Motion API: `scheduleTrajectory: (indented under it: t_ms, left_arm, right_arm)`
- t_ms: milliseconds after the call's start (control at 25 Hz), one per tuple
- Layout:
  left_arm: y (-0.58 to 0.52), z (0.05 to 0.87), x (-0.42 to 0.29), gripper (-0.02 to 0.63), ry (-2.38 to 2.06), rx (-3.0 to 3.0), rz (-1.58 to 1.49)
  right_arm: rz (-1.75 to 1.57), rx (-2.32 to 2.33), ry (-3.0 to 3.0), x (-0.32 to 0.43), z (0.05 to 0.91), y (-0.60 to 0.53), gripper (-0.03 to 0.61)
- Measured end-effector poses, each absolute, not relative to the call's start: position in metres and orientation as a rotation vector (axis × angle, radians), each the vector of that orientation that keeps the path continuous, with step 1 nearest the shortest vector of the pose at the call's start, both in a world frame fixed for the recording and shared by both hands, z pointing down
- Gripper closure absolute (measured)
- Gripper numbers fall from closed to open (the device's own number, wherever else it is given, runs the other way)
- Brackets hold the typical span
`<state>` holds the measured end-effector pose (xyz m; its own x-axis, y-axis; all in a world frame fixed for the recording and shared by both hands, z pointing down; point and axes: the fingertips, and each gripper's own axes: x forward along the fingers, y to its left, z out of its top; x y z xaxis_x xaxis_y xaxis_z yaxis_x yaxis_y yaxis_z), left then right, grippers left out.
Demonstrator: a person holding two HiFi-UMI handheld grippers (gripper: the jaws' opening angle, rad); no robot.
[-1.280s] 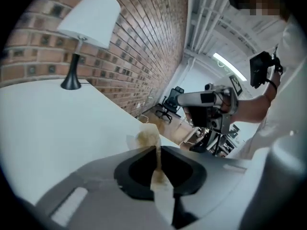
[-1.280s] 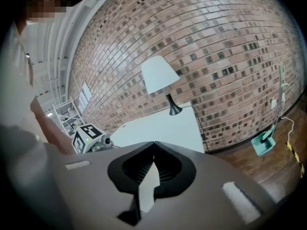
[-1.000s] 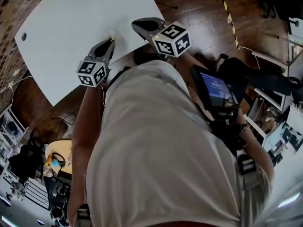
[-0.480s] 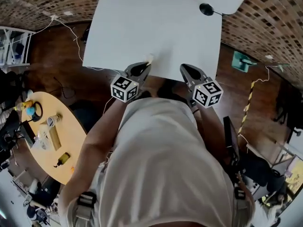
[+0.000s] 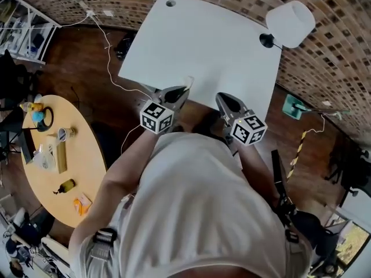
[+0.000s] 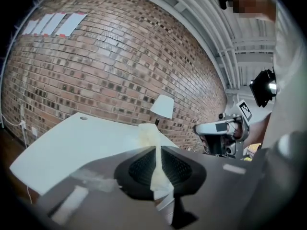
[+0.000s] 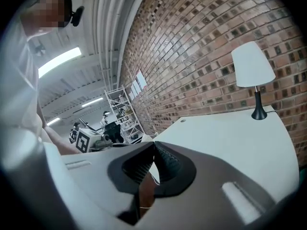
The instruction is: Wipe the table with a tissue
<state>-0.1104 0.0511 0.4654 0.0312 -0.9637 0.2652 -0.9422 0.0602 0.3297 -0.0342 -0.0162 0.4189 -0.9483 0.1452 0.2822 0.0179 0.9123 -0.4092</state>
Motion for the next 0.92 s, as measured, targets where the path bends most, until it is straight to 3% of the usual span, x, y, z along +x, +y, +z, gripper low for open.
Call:
scheduleTrajectory:
  t_ms: [920]
  left_arm:
    - [0.135,0.458,-0.116,0.574,-1.973,1.916,-0.103]
  right_arm:
    - [0.496,-0.118,-2.798,-0.020,0.425,0.050,0.571]
